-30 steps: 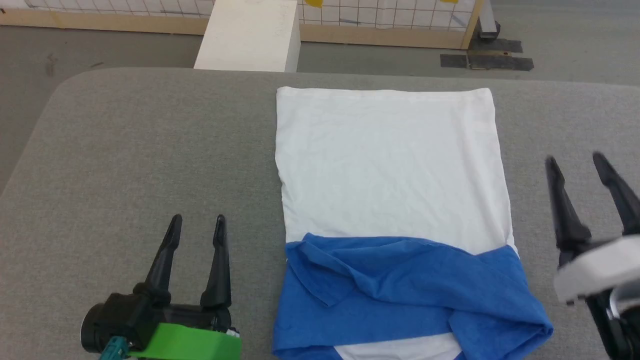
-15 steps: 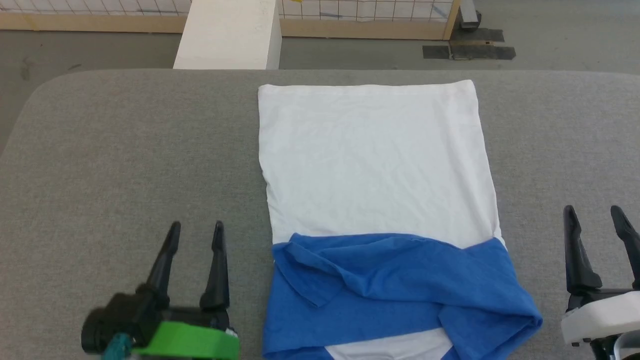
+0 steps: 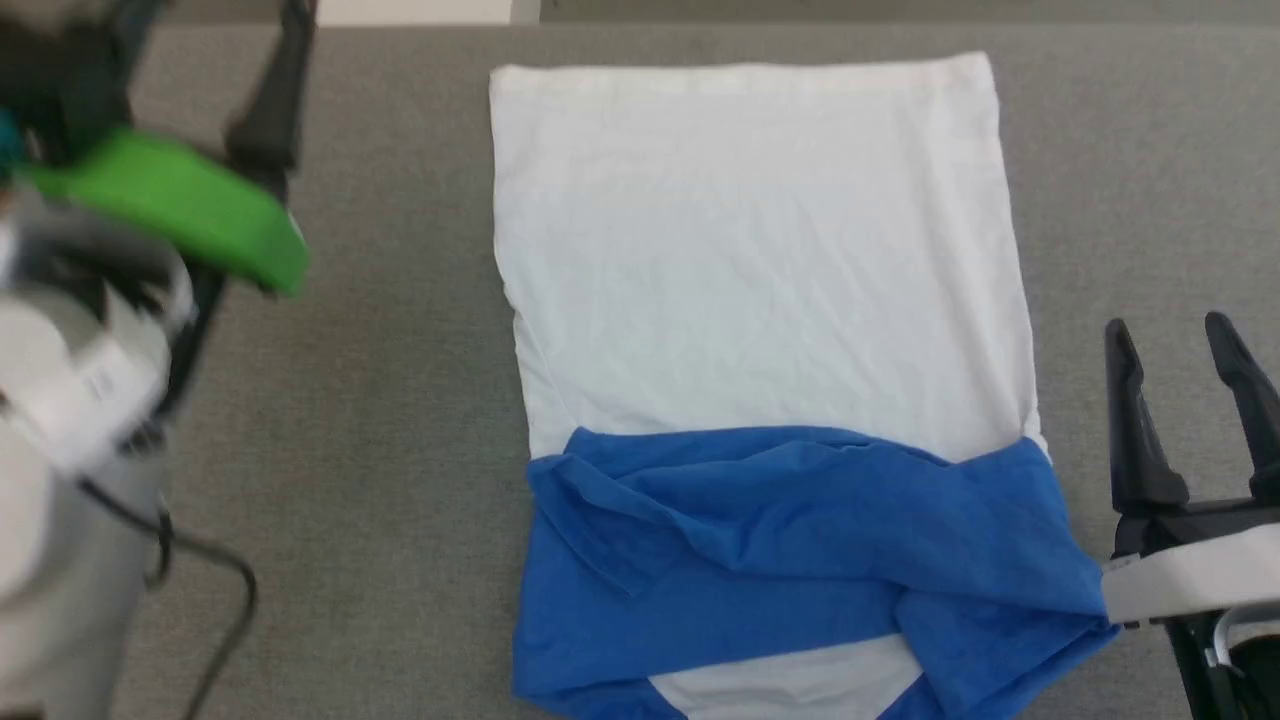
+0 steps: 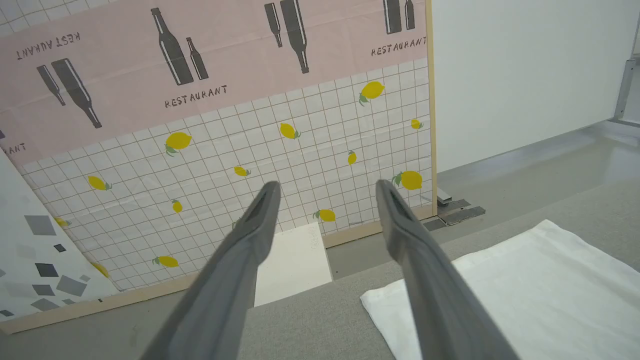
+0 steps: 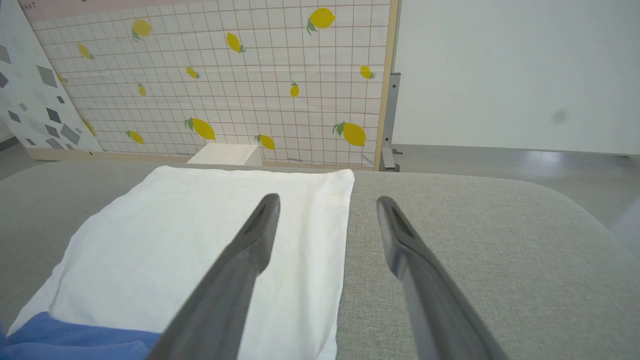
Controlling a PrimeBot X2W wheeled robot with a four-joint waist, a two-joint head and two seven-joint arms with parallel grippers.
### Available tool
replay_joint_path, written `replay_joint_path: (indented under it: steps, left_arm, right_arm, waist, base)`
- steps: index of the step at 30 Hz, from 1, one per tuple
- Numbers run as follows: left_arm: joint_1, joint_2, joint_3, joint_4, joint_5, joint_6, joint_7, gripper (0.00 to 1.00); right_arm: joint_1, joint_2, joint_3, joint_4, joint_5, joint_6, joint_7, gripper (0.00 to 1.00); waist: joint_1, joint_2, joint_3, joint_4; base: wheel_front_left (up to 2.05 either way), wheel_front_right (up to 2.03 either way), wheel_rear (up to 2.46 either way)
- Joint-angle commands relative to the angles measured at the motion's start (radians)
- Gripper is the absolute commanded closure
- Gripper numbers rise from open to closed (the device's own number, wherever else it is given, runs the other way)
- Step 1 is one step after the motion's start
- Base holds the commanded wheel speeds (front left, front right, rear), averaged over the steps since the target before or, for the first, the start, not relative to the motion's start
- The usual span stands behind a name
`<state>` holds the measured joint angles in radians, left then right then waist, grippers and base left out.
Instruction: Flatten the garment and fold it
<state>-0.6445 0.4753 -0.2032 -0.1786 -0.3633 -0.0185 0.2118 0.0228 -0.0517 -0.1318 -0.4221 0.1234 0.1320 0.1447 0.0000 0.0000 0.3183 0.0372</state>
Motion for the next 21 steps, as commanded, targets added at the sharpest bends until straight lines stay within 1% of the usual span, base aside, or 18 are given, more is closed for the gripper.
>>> replay_joint_path:
  steps: [1,5,7,9,15,19,21]
  left_arm:
    - [-0.077,0.005,0.003,0.042,-0.022,-0.016,0.027,0.00]
    - [-0.259,-0.006,-0.011,0.188,-0.052,-0.040,0.114,0.00]
    - [-0.323,-0.003,-0.028,0.252,-0.057,-0.054,0.156,0.00]
    - [-0.371,-0.011,-0.032,0.302,-0.076,-0.059,0.195,0.00]
    - [-0.461,0.014,-0.077,0.395,-0.095,-0.087,0.293,0.00]
    - [-0.477,0.019,-0.093,0.428,-0.124,-0.093,0.359,0.00]
    - [-0.478,0.024,-0.093,0.438,-0.133,-0.089,0.389,0.00]
  right_arm:
    - [-0.023,0.001,0.002,-0.006,0.002,-0.001,-0.006,0.00]
    - [-0.050,0.001,0.016,-0.004,0.004,-0.001,-0.014,0.00]
    - [-0.061,0.001,0.032,0.000,0.006,-0.001,-0.019,0.00]
    - [-0.073,0.001,0.045,0.003,0.007,-0.001,-0.026,0.00]
    - [-0.099,0.001,0.060,0.006,0.007,-0.001,-0.038,0.00]
    - [-0.109,0.001,0.059,0.011,0.017,-0.001,-0.049,0.00]
    - [-0.113,0.001,0.060,0.016,0.024,-0.001,-0.055,0.00]
  waist:
    - [0.0000,0.0000,0.106,-0.012]
    - [0.0000,0.0000,0.176,-0.020]
    - [0.0000,0.0000,0.205,-0.031]
    - [0.0000,0.0000,0.232,-0.045]
    - [0.0000,0.0000,0.309,-0.094]
    - [0.0000,0.0000,0.349,-0.125]
    - [0.0000,0.0000,0.367,-0.139]
  base:
    - [0.00,0.00,0.00]
    - [0.00,0.00,0.00]
    - [0.00,0.00,0.00]
    - [0.00,0.00,0.00]
    - [0.00,0.00,0.00]
    - [0.00,0.00,0.00]
    - [0.00,0.00,0.00]
